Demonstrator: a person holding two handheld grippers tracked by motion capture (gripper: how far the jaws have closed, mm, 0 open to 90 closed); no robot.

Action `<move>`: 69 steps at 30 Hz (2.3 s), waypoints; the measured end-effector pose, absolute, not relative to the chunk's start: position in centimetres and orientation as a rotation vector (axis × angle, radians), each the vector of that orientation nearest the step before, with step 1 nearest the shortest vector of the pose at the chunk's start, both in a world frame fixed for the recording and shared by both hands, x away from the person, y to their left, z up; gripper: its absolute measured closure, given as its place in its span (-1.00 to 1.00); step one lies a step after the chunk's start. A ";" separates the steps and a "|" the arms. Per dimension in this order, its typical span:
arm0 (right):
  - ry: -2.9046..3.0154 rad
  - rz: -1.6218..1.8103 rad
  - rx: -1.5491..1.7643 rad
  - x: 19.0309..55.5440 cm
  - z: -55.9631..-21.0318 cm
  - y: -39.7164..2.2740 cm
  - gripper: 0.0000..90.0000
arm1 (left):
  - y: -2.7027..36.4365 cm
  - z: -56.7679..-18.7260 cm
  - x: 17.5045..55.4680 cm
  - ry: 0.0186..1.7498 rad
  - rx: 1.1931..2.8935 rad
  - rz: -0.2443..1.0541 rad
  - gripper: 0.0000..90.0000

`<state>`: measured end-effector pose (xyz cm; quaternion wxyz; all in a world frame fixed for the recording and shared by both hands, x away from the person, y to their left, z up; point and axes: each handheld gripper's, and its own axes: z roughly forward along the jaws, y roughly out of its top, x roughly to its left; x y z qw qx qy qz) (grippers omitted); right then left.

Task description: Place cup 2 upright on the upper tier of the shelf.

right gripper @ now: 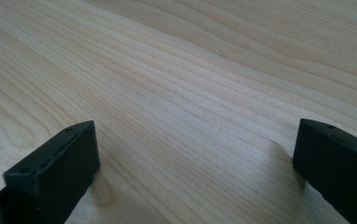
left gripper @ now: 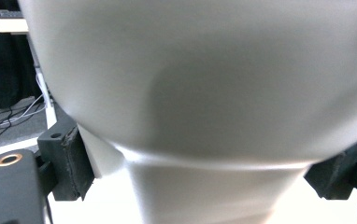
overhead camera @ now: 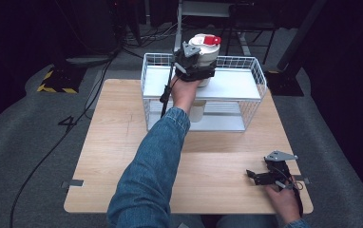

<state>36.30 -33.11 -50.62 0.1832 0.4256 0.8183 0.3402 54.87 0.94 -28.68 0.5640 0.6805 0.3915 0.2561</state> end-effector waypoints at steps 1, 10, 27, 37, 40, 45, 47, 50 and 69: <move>2.308 0.959 1.201 36.3 -50.6 -33.1 -0.99 | 0.9 -28.7 54.9 0.921 1.603 0.599 -0.70; 2.308 0.960 1.201 36.3 -50.6 -33.1 -0.99 | 0.4 -28.9 54.9 0.923 1.624 0.595 -0.70; 2.308 0.959 1.200 36.3 -50.6 -33.1 -0.99 | 0.6 -29.2 54.6 0.906 1.647 0.605 -0.71; 2.310 0.960 1.199 36.3 -50.6 -33.1 -0.99 | 0.9 -29.1 54.6 0.931 1.664 0.583 -0.89; 2.310 0.960 1.199 36.3 -50.6 -33.1 -0.99 | 1.2 -29.1 54.4 0.954 1.668 0.564 -0.97; 2.311 0.959 1.206 36.3 -50.6 -33.1 -0.99 | 2.0 -28.8 53.6 0.957 1.673 0.546 -1.00; 2.311 0.959 1.206 36.3 -50.6 -33.1 -0.99 | 2.3 -28.7 53.2 0.951 1.680 0.541 -1.00; 2.311 0.959 1.206 36.3 -50.6 -33.1 -0.99 | 2.8 -28.4 52.3 0.934 1.679 0.543 -1.00; 2.318 0.960 1.191 36.4 -50.6 -33.0 -0.99 | 6.4 -27.0 45.3 0.854 1.691 0.569 -1.00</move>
